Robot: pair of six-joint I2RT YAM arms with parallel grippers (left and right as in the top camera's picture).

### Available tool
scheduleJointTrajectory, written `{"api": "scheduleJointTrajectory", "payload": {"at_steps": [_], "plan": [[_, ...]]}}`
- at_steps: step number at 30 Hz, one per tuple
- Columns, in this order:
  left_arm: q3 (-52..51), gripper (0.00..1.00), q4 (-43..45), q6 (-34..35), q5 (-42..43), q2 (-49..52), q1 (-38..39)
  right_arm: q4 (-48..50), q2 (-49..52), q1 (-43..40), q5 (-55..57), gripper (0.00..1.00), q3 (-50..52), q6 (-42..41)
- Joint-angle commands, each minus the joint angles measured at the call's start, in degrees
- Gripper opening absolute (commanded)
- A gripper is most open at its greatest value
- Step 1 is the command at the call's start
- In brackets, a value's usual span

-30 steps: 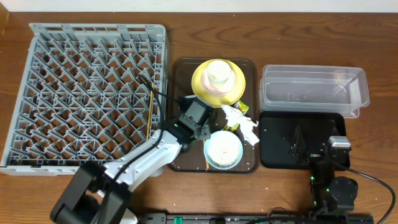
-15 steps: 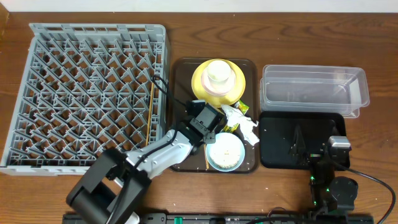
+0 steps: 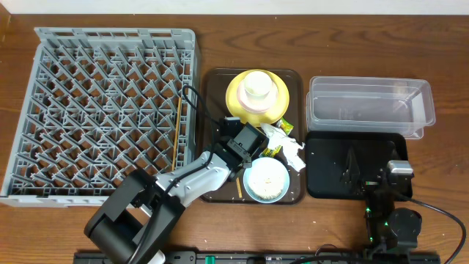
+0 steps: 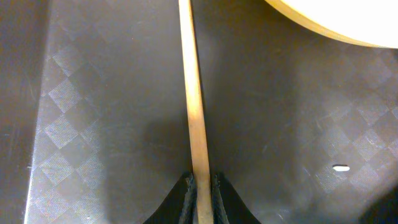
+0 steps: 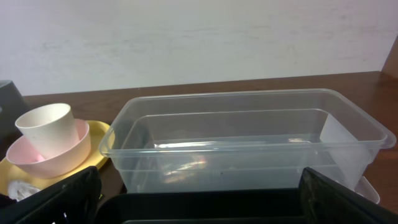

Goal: Sort waste into correct bins and load items into the dishwasher

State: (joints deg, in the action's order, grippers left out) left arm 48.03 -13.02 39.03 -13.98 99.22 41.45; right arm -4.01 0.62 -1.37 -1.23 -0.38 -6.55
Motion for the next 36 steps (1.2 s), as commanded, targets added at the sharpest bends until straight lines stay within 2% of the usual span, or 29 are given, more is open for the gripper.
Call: {"api": "scheduleJointTrajectory", "payload": {"at_steps": [1,6,12,19,25,31,36], "plan": [[-1.53,0.12,-1.90,0.07,-0.76,2.95,-0.31,-0.24,-0.31,0.59,0.35,0.99,0.07,-0.46],[-1.53,0.13,-2.36,0.39,-0.79,2.95,-0.44,-0.24,-0.31,0.59,0.35,0.99,0.07,-0.46],[-1.53,0.14,-3.61,2.25,6.01,2.95,-0.44,-0.24,-0.31,0.59,0.35,0.99,0.07,-0.46],[-1.60,0.13,-6.40,2.69,5.99,2.97,-0.37,-0.24,-0.31,0.59,0.35,0.99,0.07,-0.46],[-1.60,0.08,-6.40,2.69,5.86,2.97,-0.37,-0.24,-0.31,0.59,0.35,0.99,0.07,-0.46],[-1.33,0.08,-5.73,2.60,5.07,2.71,-0.42,-0.24,-0.31,0.59,0.35,0.99,0.07,-0.46],[1.70,0.07,-6.29,-4.59,4.24,-2.05,-1.38,-0.24,-0.31,0.59,0.35,0.99,0.07,-0.46]]}}
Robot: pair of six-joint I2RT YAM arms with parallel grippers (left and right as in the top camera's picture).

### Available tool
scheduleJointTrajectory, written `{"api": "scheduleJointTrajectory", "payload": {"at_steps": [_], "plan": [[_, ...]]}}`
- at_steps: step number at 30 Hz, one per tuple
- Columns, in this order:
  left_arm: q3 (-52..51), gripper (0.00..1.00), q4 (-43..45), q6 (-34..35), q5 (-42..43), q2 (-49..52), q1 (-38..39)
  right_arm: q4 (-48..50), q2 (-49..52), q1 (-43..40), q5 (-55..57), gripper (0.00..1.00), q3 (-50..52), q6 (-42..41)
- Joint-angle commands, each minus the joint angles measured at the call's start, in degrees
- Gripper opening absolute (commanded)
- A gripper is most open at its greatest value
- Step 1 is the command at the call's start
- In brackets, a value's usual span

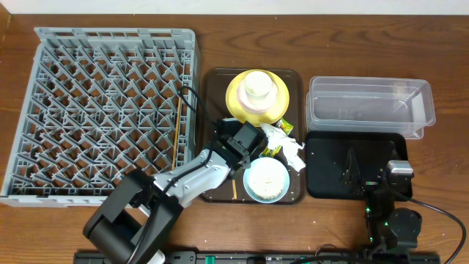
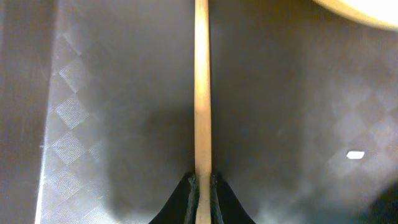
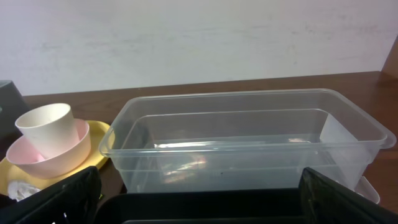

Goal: Sort waste into correct bins and load items into the dishwasher

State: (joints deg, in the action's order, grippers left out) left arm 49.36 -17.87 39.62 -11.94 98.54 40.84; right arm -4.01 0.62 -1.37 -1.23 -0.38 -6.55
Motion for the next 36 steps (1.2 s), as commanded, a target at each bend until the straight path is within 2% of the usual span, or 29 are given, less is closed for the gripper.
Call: {"api": "scheduleJointTrajectory", "payload": {"at_steps": [1,11,13,16,21,26,29,32,36], "plan": [[1.07,0.07,-1.66,-6.93,2.10,-3.15,-1.07,-0.24,-0.31,0.59,0.35,0.99,0.07,-0.46],[2.27,0.07,-3.21,-21.81,-11.67,-20.81,-2.05,-0.24,-0.31,0.59,0.35,0.99,0.07,-0.46],[2.27,0.07,-3.74,-26.86,-18.49,-24.59,-2.05,-0.24,-0.31,0.59,0.35,0.99,0.07,-0.46],[2.27,0.08,-3.39,-33.66,-24.87,-27.71,-2.05,-0.24,-0.31,0.59,0.35,0.99,0.07,-0.46],[2.25,0.07,-0.63,-44.24,-28.13,-28.55,-3.96,-0.24,-0.31,0.59,0.35,0.99,0.07,-0.46],[2.23,0.07,-1.27,-44.48,-27.50,-26.69,-9.64,-0.24,-0.31,0.59,0.35,0.99,0.07,-0.46],[2.19,0.07,-1.55,-43.87,-24.28,-25.11,-12.39,-0.24,-0.31,0.59,0.35,0.99,0.07,-0.46],[2.19,0.08,-1.84,-40.96,-20.04,-23.91,-13.81,-0.24,-0.31,0.59,0.35,0.99,0.07,-0.46],[2.19,0.07,-2.10,-37.77,-19.93,-22.47,-14.14,-0.24,-0.31,0.59,0.35,0.99,0.07,-0.46]]}}
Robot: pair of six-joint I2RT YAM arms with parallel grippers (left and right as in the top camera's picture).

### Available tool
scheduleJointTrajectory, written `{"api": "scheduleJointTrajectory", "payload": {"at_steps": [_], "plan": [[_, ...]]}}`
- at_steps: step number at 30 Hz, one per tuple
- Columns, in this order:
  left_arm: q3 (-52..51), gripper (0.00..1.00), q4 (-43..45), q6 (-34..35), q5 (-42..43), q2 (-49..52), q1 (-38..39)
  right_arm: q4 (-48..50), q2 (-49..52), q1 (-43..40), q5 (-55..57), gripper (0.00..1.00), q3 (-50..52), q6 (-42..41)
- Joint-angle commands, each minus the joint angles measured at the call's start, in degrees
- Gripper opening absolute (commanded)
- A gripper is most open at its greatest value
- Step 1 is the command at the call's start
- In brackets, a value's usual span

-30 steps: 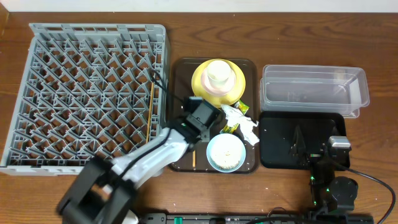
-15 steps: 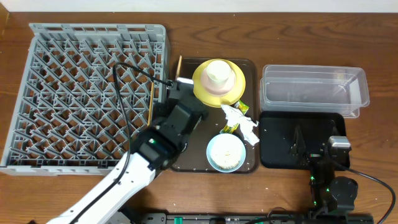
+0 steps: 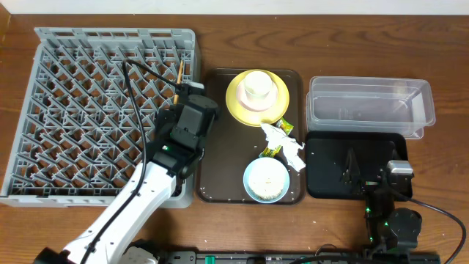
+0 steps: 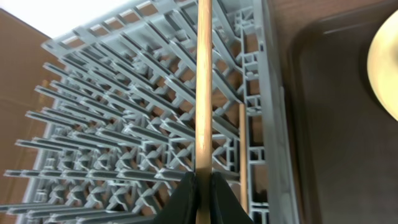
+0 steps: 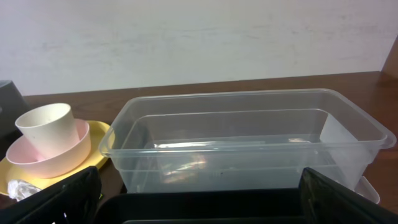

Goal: Sort waste into correct bins and load items into the dishwasher
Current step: 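Carry the second chopstick into the dish rack and release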

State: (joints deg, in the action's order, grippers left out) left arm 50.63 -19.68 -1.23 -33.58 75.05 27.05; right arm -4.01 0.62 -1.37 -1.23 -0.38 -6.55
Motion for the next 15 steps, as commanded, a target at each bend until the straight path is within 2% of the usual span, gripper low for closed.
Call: {"api": "scheduleJointTrajectory", "payload": {"at_steps": [1,15], "plan": [[0.92,0.07,-0.28,3.08,1.70,1.46,-0.35,-0.24,-0.31,0.59,0.35,0.99,0.07,-0.46],[0.83,0.08,-0.57,4.59,1.64,8.87,-0.70,-0.24,-0.31,0.59,0.35,0.99,0.07,-0.46]]}}
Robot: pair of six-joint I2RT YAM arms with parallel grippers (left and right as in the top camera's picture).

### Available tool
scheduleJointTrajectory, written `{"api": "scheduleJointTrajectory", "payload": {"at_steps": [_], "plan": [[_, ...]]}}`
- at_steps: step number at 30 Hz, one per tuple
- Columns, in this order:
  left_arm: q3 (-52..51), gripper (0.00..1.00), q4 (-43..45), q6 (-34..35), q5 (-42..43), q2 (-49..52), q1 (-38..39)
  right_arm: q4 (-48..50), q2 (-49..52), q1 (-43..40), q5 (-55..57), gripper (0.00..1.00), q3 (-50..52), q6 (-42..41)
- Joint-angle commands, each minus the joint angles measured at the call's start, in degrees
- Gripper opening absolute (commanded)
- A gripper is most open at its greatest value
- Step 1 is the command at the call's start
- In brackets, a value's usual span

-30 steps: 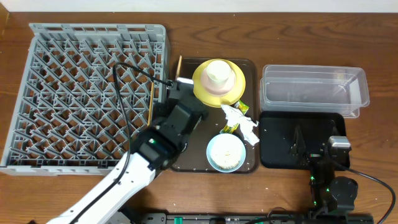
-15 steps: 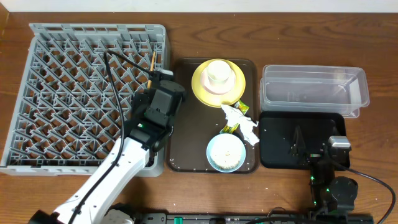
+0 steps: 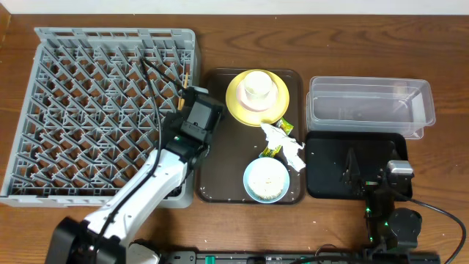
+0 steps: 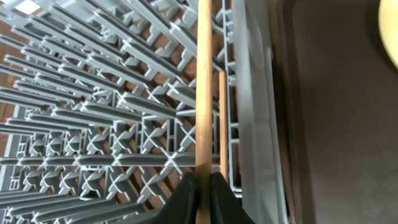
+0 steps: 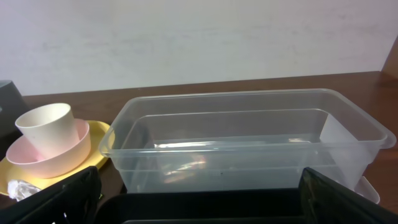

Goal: Sort waste into correct bins and load items into the dishwasher
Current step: 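Carry the second chopstick into the dish rack and release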

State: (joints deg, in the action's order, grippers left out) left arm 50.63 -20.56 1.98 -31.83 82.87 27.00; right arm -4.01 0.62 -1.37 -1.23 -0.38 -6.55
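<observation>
My left gripper (image 4: 204,182) is shut on a wooden chopstick (image 4: 204,87), holding it low over the right side of the grey dish rack (image 4: 93,106). A second chopstick (image 4: 222,124) lies in the rack just to the right of the held one, parallel to it. Overhead, the left gripper (image 3: 189,95) is at the rack's (image 3: 110,33) right edge, and the held chopstick (image 3: 188,76) points toward the far side. The right gripper (image 5: 199,202) stands open behind the black bin (image 3: 330,169), with nothing between its fingers.
The brown tray (image 3: 220,154) holds a yellow plate (image 3: 282,103) with a pink bowl and a cup (image 3: 256,86), crumpled wrappers (image 3: 282,139) and a pale bowl (image 3: 265,180). A clear plastic bin (image 3: 366,82) stands beyond the black bin.
The left gripper has come lower and a little to the right over the rack's right edge, still shut on the chopstick. The right arm has not moved.
The left gripper was shut on the chopstick down on the brown tray beside the pale bowl, and 1.7 s ago was still there with the stick turned slightly. By 0.5 s ago it held the stick above the rack, and now closer, beside the second chopstick.
</observation>
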Motion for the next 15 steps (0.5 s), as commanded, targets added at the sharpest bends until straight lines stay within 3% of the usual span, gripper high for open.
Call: {"api": "scheduleJointTrajectory", "payload": {"at_steps": [1,4,5,12,15], "plan": [[0.83,0.11,0.37,1.38,-0.11,1.16,-0.87,-0.24,-0.31,0.59,0.35,0.99,0.07,-0.46],[0.83,0.17,0.48,2.62,-0.11,0.90,-1.86,-0.24,-0.31,0.59,0.35,0.99,0.07,-0.46],[0.83,0.30,0.48,3.02,-0.11,0.72,-2.21,-0.24,-0.31,0.59,0.35,0.99,0.07,-0.46],[1.11,0.34,0.42,4.70,0.04,-3.08,-3.58,-0.24,-0.31,0.59,0.35,0.99,0.07,-0.46],[1.11,0.35,0.20,6.34,5.35,-6.32,-3.58,-0.24,-0.31,0.59,0.35,0.99,0.07,-0.46]]}}
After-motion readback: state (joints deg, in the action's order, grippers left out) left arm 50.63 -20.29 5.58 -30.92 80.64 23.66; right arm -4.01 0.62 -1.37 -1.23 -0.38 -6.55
